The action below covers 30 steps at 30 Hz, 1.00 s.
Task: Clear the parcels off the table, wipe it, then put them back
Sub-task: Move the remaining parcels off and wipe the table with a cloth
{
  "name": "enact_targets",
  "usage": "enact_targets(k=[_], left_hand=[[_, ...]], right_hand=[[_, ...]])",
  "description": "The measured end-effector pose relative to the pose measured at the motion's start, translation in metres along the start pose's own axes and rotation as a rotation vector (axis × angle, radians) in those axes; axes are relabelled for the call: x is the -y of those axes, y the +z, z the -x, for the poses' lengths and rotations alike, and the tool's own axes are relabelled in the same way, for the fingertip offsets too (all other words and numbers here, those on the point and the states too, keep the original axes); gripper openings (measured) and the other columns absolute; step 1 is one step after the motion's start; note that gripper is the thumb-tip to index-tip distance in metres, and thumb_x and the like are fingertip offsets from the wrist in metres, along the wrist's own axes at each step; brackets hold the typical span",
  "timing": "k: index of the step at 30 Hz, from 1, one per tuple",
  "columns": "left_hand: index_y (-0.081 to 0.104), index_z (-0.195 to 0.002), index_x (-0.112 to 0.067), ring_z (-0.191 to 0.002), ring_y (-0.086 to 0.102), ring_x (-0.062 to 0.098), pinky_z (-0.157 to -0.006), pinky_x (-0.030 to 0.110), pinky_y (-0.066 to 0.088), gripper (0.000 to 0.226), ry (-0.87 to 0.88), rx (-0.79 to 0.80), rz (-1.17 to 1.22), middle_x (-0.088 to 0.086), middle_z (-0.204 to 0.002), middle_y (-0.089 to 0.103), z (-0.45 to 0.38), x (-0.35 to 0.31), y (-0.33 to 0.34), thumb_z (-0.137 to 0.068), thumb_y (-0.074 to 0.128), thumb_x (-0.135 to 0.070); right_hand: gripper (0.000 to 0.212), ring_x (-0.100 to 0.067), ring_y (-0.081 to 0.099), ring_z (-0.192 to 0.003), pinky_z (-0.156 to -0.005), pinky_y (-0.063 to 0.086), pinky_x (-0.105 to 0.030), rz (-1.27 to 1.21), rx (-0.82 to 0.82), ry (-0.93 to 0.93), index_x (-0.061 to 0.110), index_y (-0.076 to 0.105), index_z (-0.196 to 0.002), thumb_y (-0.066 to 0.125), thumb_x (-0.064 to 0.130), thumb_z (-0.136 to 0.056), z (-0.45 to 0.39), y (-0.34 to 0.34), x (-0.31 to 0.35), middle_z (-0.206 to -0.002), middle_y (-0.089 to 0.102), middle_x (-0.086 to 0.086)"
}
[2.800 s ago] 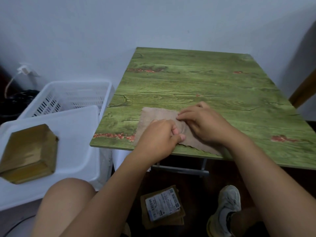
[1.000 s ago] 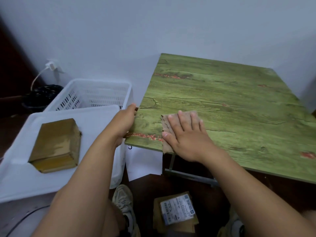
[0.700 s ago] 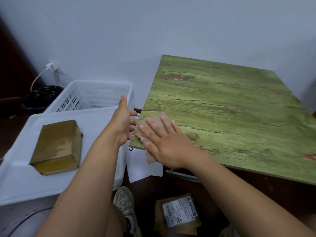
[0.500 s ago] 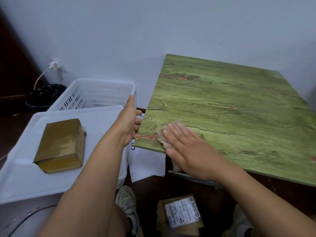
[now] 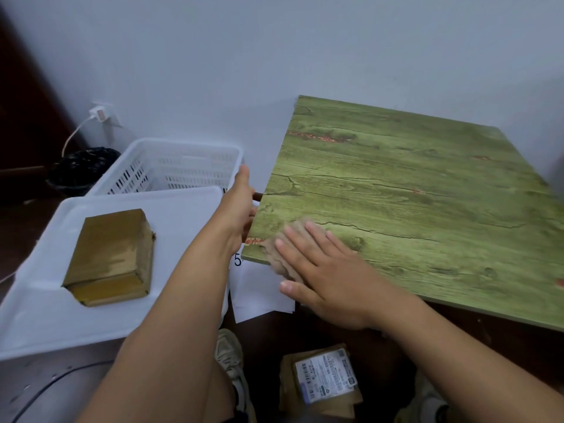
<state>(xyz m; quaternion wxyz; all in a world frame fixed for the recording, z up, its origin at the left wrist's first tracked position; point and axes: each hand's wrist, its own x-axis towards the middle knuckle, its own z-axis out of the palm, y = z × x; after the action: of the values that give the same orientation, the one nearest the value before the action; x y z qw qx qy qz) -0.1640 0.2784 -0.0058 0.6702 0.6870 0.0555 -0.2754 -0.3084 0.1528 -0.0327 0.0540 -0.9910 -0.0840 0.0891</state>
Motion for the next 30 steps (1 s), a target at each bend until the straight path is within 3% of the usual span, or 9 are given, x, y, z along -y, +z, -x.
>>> enact_targets(k=[3, 5, 7, 9, 13, 17, 21, 25, 30], left_hand=[[0.048, -0.134, -0.012, -0.066, 0.046, 0.019, -0.057, 0.029, 0.037, 0.067, -0.001, -0.004, 0.017, 0.006, -0.077, 0.046, 0.001, 0.0, 0.001, -0.097, 0.025, -0.064], [0.051, -0.128, -0.011, -0.072, 0.05, 0.023, -0.059, 0.03, 0.039, 0.067, -0.015, 0.006, 0.057, 0.008, -0.078, 0.052, 0.0, 0.002, -0.001, -0.097, 0.026, -0.064], [0.056, -0.12, -0.011, -0.063, 0.054, 0.018, -0.052, 0.024, 0.042, 0.064, -0.015, 0.012, 0.1, 0.007, -0.07, 0.058, 0.001, 0.004, -0.003, -0.097, 0.026, -0.063], [0.057, -0.116, -0.013, -0.06, 0.058, 0.015, -0.047, 0.02, 0.046, 0.06, -0.023, 0.01, 0.119, 0.007, -0.074, 0.063, 0.003, 0.005, -0.003, -0.098, 0.026, -0.061], [0.057, -0.126, -0.013, -0.086, 0.062, 0.024, -0.067, 0.033, 0.047, 0.065, -0.046, 0.007, 0.154, 0.013, -0.097, 0.061, 0.004, 0.004, -0.005, -0.096, 0.03, -0.063], [0.056, -0.122, -0.013, -0.074, 0.055, 0.021, -0.061, 0.03, 0.042, 0.061, -0.039, -0.001, 0.147, 0.01, -0.088, 0.06, 0.001, 0.003, 0.002, -0.097, 0.029, -0.062], [0.056, -0.118, -0.011, -0.068, 0.046, 0.021, -0.058, 0.03, 0.038, 0.057, -0.039, -0.021, 0.187, 0.01, -0.08, 0.055, 0.001, 0.004, 0.005, -0.097, 0.032, -0.058], [0.058, -0.116, -0.01, -0.067, 0.054, 0.023, -0.062, 0.031, 0.043, 0.055, -0.033, -0.047, 0.201, 0.013, -0.081, 0.06, 0.002, 0.006, 0.003, -0.097, 0.034, -0.055], [0.059, -0.119, -0.01, -0.072, 0.059, 0.025, -0.064, 0.031, 0.045, 0.056, -0.06, -0.036, 0.216, 0.013, -0.084, 0.061, 0.004, 0.004, 0.003, -0.097, 0.035, -0.056]], right_hand=[[0.083, -0.012, -0.04, -0.137, -0.119, -0.014, -0.038, -0.025, 0.027, 0.143, 0.038, -0.026, -0.144, -0.014, 0.078, -0.072, 0.011, -0.002, -0.009, -0.155, -0.033, 0.01], [0.089, -0.019, -0.041, -0.137, -0.117, -0.018, -0.04, -0.082, 0.043, 0.234, 0.038, -0.023, -0.148, -0.01, 0.08, -0.07, 0.001, -0.006, -0.007, -0.155, -0.033, 0.007], [0.088, -0.029, -0.039, -0.138, -0.117, -0.019, -0.044, -0.101, 0.031, 0.268, 0.041, -0.017, -0.15, -0.005, 0.081, -0.073, -0.018, -0.007, -0.001, -0.157, -0.03, 0.007], [0.079, -0.034, -0.037, -0.138, -0.117, -0.018, -0.048, -0.081, 0.01, 0.235, 0.043, -0.013, -0.15, 0.001, 0.078, -0.081, -0.035, -0.006, 0.009, -0.159, -0.026, 0.008], [0.077, -0.031, -0.032, -0.142, -0.117, -0.017, -0.047, -0.047, -0.027, 0.088, 0.045, -0.007, -0.151, -0.002, 0.077, -0.081, -0.039, -0.004, 0.019, -0.16, -0.019, 0.014], [0.083, -0.024, -0.032, -0.142, -0.119, -0.015, -0.042, -0.01, -0.038, 0.034, 0.042, -0.01, -0.151, -0.011, 0.075, -0.075, -0.01, -0.001, 0.009, -0.158, -0.021, 0.015], [0.084, -0.021, -0.036, -0.14, -0.119, -0.015, -0.04, -0.014, 0.0, 0.215, 0.032, -0.02, -0.15, -0.009, 0.074, -0.078, 0.001, -0.002, -0.006, -0.156, -0.031, 0.004], [0.076, -0.032, -0.036, -0.139, -0.117, -0.017, -0.047, -0.099, 0.02, 0.404, 0.028, -0.02, -0.151, 0.003, 0.069, -0.092, -0.03, -0.005, 0.005, -0.155, -0.033, -0.003], [0.07, -0.033, -0.03, -0.143, -0.116, -0.019, -0.045, -0.002, -0.05, 0.131, 0.038, -0.014, -0.151, -0.007, 0.064, -0.087, -0.039, 0.003, 0.021, -0.16, -0.023, 0.009]])
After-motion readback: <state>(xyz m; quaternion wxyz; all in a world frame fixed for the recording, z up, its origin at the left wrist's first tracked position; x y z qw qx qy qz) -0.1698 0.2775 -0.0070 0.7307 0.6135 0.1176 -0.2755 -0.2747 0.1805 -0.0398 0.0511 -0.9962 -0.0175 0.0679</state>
